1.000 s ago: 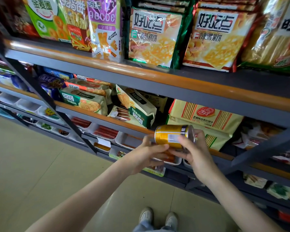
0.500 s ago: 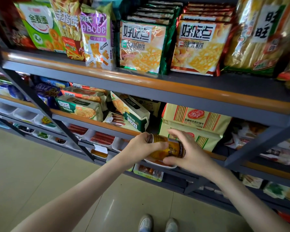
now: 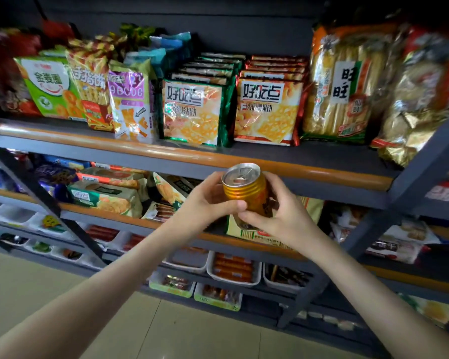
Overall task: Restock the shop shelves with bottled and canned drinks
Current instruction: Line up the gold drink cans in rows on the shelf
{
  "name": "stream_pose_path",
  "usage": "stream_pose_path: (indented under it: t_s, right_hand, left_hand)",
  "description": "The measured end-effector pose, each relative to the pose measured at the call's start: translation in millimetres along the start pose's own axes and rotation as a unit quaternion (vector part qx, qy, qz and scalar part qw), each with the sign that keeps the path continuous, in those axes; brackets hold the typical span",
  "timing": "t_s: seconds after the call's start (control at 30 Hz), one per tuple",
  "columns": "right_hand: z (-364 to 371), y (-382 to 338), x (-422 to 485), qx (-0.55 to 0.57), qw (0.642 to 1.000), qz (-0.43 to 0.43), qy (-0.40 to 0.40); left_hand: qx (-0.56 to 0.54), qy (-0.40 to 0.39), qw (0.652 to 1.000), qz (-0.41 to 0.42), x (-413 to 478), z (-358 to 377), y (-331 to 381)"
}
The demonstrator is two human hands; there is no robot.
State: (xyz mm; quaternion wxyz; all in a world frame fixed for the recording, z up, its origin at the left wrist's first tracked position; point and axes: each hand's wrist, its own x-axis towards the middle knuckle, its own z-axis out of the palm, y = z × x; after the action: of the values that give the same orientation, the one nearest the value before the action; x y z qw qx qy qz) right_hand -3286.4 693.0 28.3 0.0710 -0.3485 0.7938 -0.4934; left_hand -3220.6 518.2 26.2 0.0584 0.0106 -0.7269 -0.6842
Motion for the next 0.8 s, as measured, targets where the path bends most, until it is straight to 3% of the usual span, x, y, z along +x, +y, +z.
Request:
stream_pose_path:
  t_s: [0.23,0.4,0.53,0.67,0.8]
  right_hand:
    - [-58.7,-78.3,34.2,-0.080,0.984,-0.130,0.093]
    - [-100.6,-138.1,48.9,-0.105,0.958,-0.203,0.174]
    - [-114.0,-166.0,52.1,-0.070,0.966,-0.197,0.151]
    - [-128.0,-180.2,54.7,-0.018,0.970,-0.183,0.160]
    - [-154.5,-202.9,63.7,0.046,0.963,-0.174,0.199]
  left_hand:
    - [0.208,0.087,0.960,0.168,40.5,-0.3,96.9]
    - [0.239,0.124,0.899,0.345,59.2,-1.5,174.7]
    - [0.291,0.163,0.808,0.486,76.7,-10.8,218.8]
    - [0.334,0.199,0.751,0.534,91.6,-18.3,236.6]
    - [0.441,0.228,0.663,0.561,111.9,-28.0,267.7]
